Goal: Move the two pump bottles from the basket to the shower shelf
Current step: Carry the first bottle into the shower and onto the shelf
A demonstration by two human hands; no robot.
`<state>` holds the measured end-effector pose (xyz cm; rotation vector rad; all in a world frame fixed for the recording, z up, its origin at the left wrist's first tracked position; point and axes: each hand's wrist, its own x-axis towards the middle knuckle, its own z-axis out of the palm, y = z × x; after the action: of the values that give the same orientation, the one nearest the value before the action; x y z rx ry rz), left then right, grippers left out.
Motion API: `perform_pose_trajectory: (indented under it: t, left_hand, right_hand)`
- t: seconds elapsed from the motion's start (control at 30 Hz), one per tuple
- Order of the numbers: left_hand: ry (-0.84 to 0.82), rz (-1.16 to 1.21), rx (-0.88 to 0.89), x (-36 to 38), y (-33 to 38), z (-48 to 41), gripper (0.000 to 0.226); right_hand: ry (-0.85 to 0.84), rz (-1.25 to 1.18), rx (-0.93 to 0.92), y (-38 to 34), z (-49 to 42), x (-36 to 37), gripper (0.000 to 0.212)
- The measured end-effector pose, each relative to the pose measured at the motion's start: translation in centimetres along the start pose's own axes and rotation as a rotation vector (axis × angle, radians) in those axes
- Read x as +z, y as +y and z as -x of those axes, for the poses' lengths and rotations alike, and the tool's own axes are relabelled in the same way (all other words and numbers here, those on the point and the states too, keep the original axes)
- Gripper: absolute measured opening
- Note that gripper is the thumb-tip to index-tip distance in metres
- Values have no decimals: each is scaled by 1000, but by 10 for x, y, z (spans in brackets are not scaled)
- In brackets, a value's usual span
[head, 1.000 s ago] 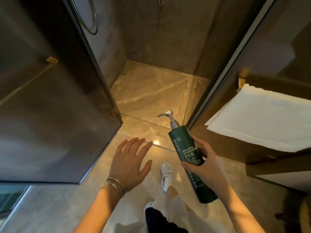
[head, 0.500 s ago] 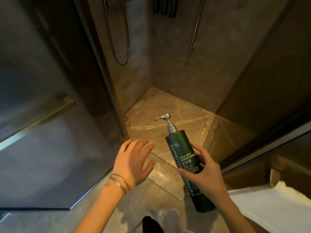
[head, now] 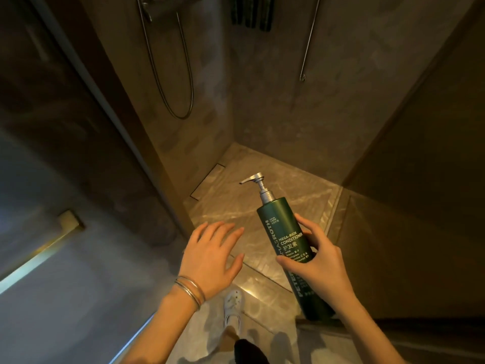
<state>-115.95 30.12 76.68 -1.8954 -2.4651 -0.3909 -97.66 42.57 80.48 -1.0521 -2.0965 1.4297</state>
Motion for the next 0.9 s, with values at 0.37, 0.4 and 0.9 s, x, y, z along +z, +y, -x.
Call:
perform_pose_trajectory:
  t: [0.37, 0.4, 0.9]
  left_hand:
    - [72, 15, 105, -29, -72, -136, 47]
    - [72, 9, 108, -30, -77, -145, 47]
    - [112, -74, -101, -22, -134, -295, 46]
  right_hand:
    - [139, -8, -64, -48, -136, 1, 80]
    - [138, -17, -64, -50, -145, 1, 80]
    - [-38, -16, -224, -70, -347, -26, 77]
